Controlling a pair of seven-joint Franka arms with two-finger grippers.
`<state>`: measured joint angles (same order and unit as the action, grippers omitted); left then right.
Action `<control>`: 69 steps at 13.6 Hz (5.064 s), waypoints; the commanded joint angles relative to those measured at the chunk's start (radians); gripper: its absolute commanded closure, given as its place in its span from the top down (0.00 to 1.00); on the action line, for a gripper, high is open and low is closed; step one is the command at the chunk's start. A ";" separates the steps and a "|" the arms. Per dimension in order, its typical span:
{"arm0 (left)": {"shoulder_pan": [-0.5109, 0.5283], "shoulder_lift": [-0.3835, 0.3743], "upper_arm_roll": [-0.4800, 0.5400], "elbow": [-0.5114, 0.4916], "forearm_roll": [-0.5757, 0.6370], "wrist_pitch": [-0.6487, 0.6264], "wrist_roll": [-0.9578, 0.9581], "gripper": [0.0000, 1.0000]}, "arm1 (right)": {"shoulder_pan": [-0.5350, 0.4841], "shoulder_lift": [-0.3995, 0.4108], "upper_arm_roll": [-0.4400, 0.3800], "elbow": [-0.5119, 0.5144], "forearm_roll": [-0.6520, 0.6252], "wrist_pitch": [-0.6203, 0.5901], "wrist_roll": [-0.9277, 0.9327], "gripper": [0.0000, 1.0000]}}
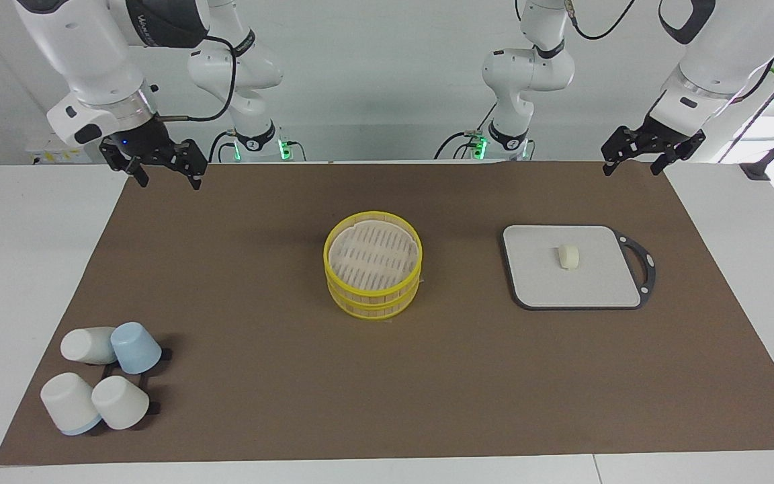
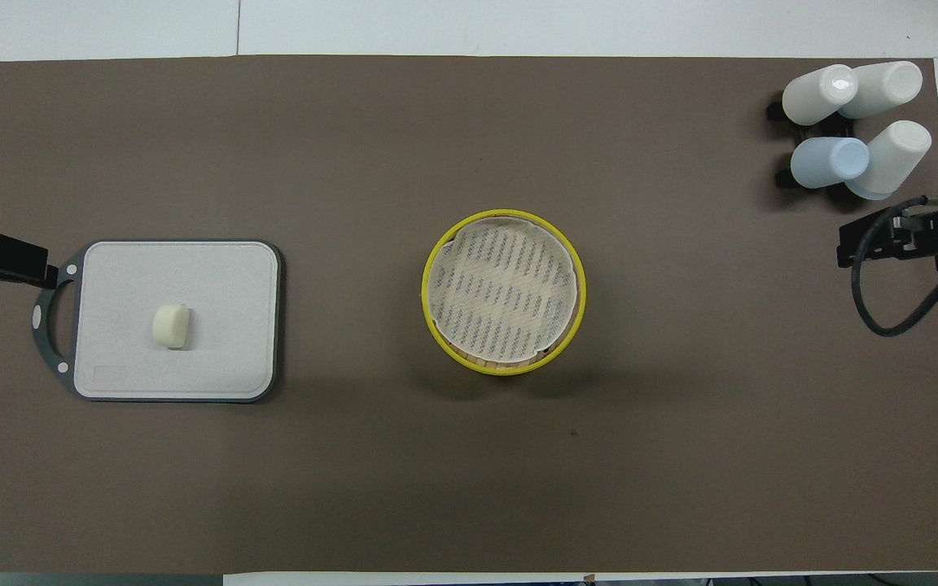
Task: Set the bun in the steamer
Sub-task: 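Grasp the steamer lid with the right gripper while the left gripper grasps the bun, then lift the lid aside with the right gripper while the left gripper raises the bun, then lower the white bun into the open steamer with the left gripper and release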
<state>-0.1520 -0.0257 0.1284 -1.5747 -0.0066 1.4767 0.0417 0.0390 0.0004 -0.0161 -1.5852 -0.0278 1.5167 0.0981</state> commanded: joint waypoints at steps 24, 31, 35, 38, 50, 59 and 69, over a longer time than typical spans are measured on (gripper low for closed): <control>0.040 0.036 -0.001 -0.821 0.005 0.982 0.182 1.00 | 0.621 0.570 0.042 0.239 0.003 0.503 0.549 1.00; 0.038 0.056 -0.003 -0.820 0.005 1.010 0.178 0.37 | 0.622 0.541 0.044 0.171 0.009 0.499 0.519 0.00; 0.038 0.058 -0.003 -0.792 0.004 0.969 0.176 0.24 | 0.585 0.546 0.038 0.296 -0.023 0.329 0.500 0.00; 0.037 0.058 -0.004 -0.637 -0.018 0.753 0.166 0.26 | 0.516 0.452 0.033 0.335 -0.023 0.138 0.337 0.00; -0.636 0.326 -0.007 -0.177 -0.101 0.744 -0.864 0.27 | -0.067 0.256 0.015 0.286 -0.189 -0.230 -0.477 0.00; -0.721 0.438 -0.004 -0.216 -0.088 0.890 -0.976 1.00 | -0.120 0.236 0.015 0.234 -0.185 -0.154 -0.475 0.00; -0.172 -0.003 0.008 -0.150 -0.089 0.182 -0.316 1.00 | 0.222 0.245 0.028 0.206 -0.002 -0.002 -0.015 0.00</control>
<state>-0.4452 0.0117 0.1530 -1.7163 -0.0916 1.7460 -0.4602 0.0924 0.2623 0.0125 -1.3248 -0.0482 1.4213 -0.1498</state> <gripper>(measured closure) 0.000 0.912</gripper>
